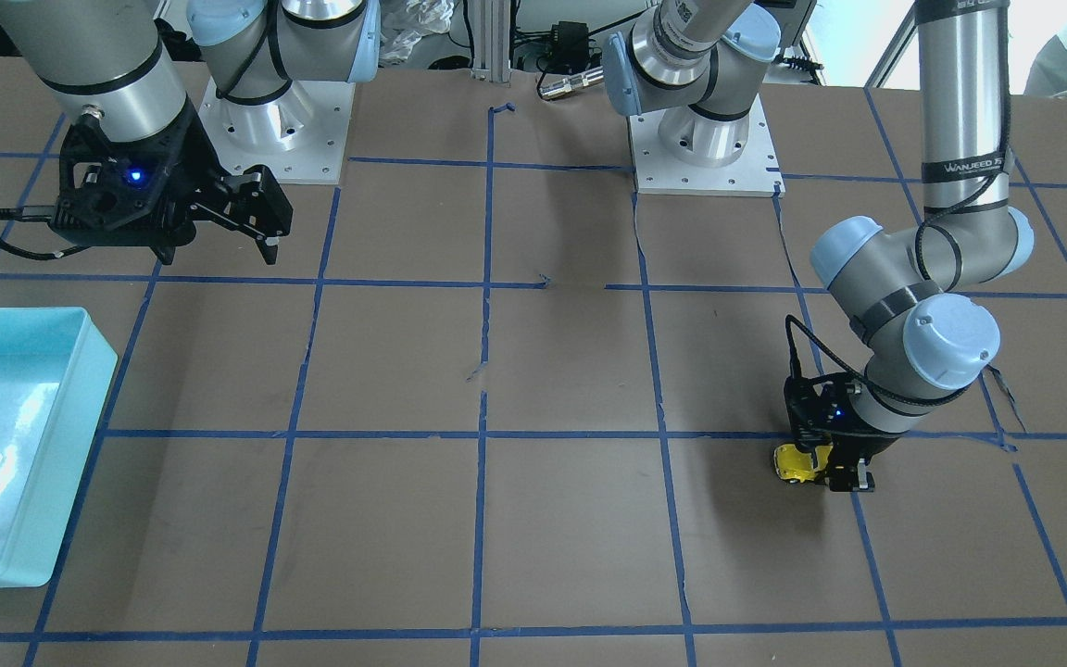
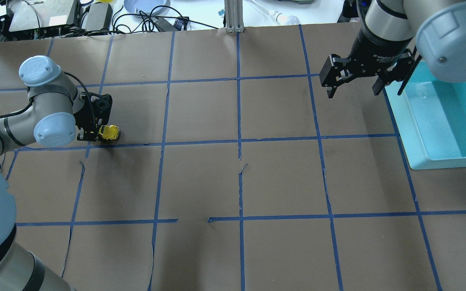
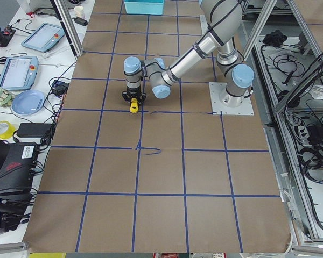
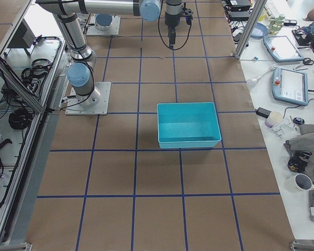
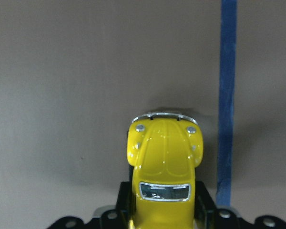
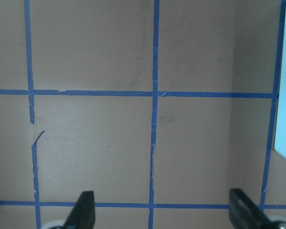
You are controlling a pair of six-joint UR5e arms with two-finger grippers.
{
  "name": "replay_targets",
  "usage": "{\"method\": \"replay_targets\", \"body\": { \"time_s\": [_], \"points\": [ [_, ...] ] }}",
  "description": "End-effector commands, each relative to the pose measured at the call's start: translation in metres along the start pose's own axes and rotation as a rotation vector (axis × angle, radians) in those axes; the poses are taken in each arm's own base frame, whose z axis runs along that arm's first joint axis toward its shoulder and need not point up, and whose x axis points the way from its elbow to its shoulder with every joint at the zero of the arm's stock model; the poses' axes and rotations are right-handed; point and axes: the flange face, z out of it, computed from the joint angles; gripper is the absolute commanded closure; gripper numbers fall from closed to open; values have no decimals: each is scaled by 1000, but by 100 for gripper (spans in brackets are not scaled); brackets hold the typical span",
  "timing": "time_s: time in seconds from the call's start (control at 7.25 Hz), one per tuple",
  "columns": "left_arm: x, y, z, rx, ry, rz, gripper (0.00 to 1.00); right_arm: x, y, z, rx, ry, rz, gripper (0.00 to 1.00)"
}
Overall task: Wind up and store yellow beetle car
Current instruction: 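Drag the car backward along the table toward the robot with the left gripper, then open the left gripper and lift it off the car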
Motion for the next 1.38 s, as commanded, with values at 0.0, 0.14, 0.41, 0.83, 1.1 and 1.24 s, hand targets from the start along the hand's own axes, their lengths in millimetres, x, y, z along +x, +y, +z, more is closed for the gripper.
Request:
{"method": "replay_targets", "body": {
  "time_s": [0.0, 0.14, 0.41, 0.83, 1.1, 1.24],
  "points": [
    [0, 7, -1, -3, -1, -2, 64, -1, 0, 0, -1, 0, -5, 0],
    [0, 7, -3, -6, -5, -7, 30, -1, 0, 0, -1, -1, -6, 0],
    [-1, 7, -4, -1, -7, -10, 0, 0, 0, 0, -2, 0, -6, 0],
    [-2, 6, -7, 1, -11, -14, 0, -1, 0, 1, -2, 0, -5, 0],
    [-1, 6, -7, 3, -7, -16, 0, 0, 1, 1, -5, 0, -6, 0],
    [0, 3, -6, 6, -3, -25, 0, -1, 1, 0, -4, 0, -8, 0]
  ]
}}
